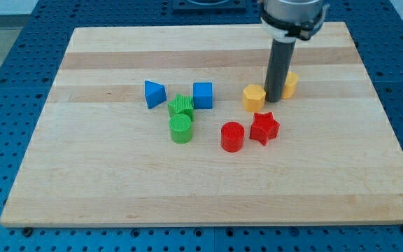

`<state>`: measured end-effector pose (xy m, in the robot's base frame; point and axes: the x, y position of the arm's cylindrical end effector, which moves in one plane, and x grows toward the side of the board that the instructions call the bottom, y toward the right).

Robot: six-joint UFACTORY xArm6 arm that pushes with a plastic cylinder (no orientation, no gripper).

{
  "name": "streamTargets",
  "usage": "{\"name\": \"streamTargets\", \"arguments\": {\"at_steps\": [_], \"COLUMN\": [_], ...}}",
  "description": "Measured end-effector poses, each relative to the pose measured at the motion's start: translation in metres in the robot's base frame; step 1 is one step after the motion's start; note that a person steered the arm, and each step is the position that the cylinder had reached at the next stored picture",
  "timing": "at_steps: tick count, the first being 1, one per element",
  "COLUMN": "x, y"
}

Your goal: Push the red star into the red circle

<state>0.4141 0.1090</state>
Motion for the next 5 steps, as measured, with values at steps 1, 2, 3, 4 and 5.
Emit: {"name": "streamTargets", "arguments": {"at_steps": [1, 2, 3, 4, 5], "x": [0.007, 0.005, 0.006, 0.038, 0.053], "y": [0.0, 0.002, 0.013, 0.01, 0.005]}}
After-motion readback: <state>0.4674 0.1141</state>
